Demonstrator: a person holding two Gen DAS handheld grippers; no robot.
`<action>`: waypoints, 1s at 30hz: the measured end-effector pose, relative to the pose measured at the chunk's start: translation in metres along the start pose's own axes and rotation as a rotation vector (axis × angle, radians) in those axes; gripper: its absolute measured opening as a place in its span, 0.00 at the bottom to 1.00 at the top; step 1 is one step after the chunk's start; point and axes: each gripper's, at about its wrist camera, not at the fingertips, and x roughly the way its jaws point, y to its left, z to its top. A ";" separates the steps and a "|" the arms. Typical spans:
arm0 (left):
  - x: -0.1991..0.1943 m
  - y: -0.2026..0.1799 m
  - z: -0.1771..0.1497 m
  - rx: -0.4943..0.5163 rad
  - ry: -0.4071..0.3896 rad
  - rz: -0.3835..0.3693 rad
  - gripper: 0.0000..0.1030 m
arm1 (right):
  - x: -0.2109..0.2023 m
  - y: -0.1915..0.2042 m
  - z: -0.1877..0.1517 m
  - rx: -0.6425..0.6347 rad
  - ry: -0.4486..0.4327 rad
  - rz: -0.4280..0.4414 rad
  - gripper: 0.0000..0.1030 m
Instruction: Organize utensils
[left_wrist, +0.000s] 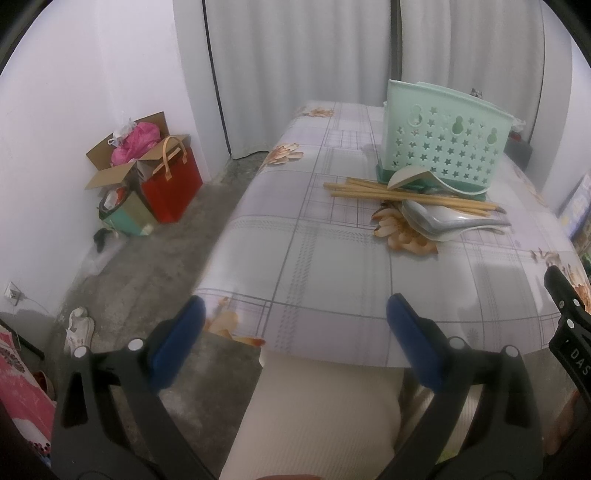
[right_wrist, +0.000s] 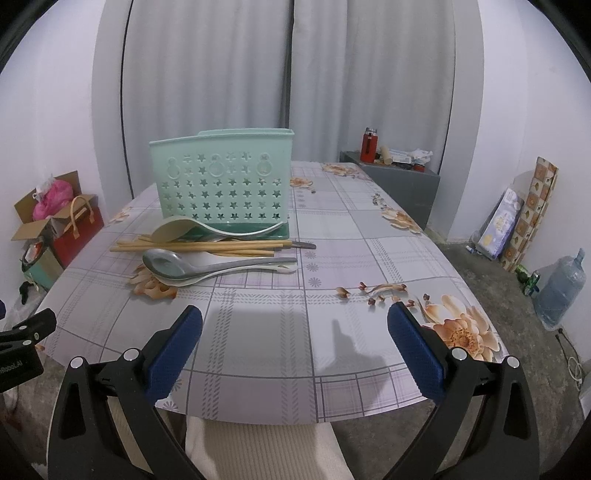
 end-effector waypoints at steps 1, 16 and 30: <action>0.000 -0.001 0.001 0.000 0.001 0.001 0.92 | 0.000 0.000 0.000 -0.001 0.000 0.002 0.95; 0.001 -0.001 -0.001 0.002 0.001 0.002 0.92 | 0.000 0.000 -0.001 0.001 -0.001 0.005 0.95; 0.002 -0.002 0.001 0.005 0.004 0.003 0.92 | 0.001 0.002 0.001 0.001 -0.002 0.006 0.95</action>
